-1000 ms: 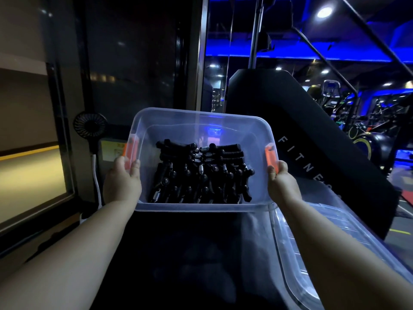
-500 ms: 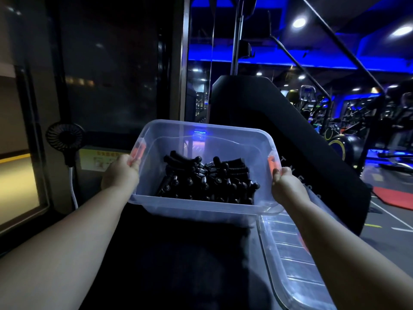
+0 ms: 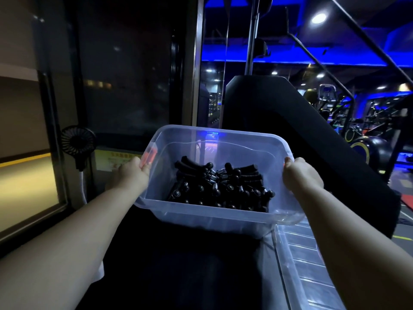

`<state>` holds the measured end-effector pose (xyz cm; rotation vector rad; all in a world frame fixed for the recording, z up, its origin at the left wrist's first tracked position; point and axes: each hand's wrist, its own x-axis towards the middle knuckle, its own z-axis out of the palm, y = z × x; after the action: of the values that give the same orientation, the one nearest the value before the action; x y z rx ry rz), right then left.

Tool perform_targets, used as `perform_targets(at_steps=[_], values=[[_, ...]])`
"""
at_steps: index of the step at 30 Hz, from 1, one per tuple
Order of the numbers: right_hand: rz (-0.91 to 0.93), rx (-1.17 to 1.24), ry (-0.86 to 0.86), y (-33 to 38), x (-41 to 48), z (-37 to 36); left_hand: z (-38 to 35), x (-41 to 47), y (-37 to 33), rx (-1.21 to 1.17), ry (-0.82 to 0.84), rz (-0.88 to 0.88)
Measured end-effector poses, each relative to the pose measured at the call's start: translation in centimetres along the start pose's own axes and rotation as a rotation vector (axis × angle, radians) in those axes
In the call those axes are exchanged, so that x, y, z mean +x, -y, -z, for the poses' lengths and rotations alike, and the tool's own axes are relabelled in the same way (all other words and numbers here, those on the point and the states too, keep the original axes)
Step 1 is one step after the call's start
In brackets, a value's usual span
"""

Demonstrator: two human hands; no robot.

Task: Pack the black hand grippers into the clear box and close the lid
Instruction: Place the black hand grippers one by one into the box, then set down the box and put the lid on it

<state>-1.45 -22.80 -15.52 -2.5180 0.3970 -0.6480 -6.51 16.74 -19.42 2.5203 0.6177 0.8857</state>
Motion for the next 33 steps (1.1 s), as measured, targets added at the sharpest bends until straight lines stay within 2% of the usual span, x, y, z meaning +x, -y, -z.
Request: perform_targets(at_steps=[3,5,10,14,20,27,30,33], values=[[0.009,0.01,0.023,-0.3,0.9,-0.3,1.0,1.9,-1.7,0.176,0.06,-0.021],[0.014,0.005,0.033,-0.2,1.5,-0.5,1.2,3.2,-3.0,0.21,0.096,-0.017],[0.035,0.034,0.067,-0.5,3.3,-1.4,0.2,5.8,-5.9,0.06,0.187,-0.018],[0.04,0.036,0.112,-0.3,5.5,-2.6,-1.6,7.9,-5.5,-0.064,0.23,0.073],[0.014,0.054,0.235,0.4,9.0,-4.5,-3.9,10.9,-5.5,0.012,0.323,0.064],[-0.072,0.008,0.388,1.2,12.3,-6.9,-6.6,12.9,-5.5,-0.074,0.389,0.094],[-0.05,-0.013,0.412,0.7,12.5,-6.9,-6.3,13.0,-5.6,0.01,0.432,0.123],[-0.039,0.011,0.432,0.3,12.0,-6.4,-5.8,12.5,-5.7,-0.016,0.437,0.125]])
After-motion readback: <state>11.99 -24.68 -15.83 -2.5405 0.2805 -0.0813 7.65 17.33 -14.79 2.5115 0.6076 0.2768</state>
